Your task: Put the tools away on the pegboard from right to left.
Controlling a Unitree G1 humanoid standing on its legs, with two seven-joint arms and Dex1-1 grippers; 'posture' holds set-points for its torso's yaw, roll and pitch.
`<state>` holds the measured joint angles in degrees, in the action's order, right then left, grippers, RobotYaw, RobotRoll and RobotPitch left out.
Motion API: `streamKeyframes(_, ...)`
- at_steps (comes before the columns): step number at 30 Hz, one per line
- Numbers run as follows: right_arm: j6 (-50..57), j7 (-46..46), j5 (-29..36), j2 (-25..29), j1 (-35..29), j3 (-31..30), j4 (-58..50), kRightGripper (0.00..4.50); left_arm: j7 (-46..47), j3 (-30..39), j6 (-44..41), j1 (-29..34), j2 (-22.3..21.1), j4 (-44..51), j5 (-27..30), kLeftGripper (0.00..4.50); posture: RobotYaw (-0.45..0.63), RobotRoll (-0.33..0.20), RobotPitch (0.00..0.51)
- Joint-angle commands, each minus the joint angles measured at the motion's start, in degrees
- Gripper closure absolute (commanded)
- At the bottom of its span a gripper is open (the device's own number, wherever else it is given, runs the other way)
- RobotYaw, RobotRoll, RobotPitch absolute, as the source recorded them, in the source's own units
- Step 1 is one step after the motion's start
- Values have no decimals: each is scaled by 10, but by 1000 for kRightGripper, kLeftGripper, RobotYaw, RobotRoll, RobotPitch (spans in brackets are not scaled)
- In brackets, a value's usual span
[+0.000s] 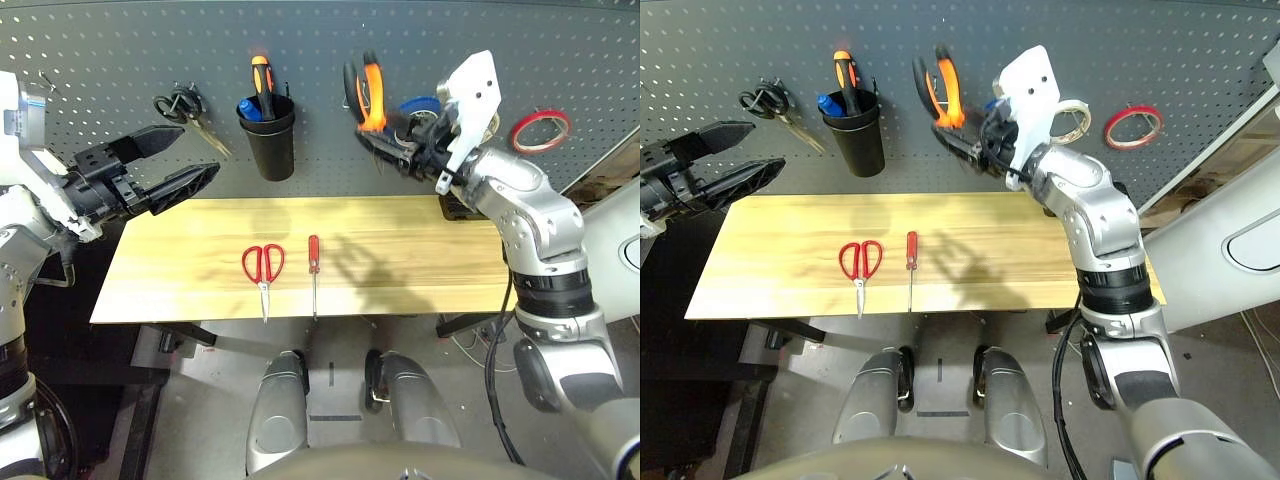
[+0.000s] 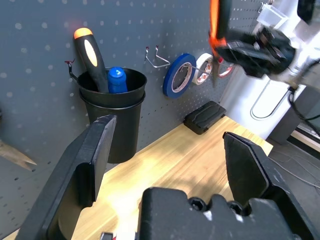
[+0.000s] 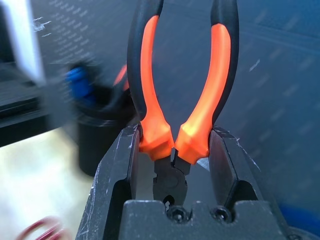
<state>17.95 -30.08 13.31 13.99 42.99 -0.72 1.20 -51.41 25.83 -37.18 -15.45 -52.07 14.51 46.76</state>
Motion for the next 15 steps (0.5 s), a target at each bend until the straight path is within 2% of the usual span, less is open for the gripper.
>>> streamKeyframes(1, -118, 25, -50, -13, 33, -12, 83, 2404, -5, -10, 1, 6, 2, -8, -8, 0, 65, 0, 65)
streamKeyframes(10, -312, 62, -122, -45, 104, -33, 268, 2404, 4, -10, -1, 30, 17, 12, -5, 0, 93, 0, 73)
streamKeyframes(15, -374, 72, -143, -53, 129, -36, 339, 2404, 9, -9, -2, 35, 21, 19, -2, 0, 100, 0, 79)
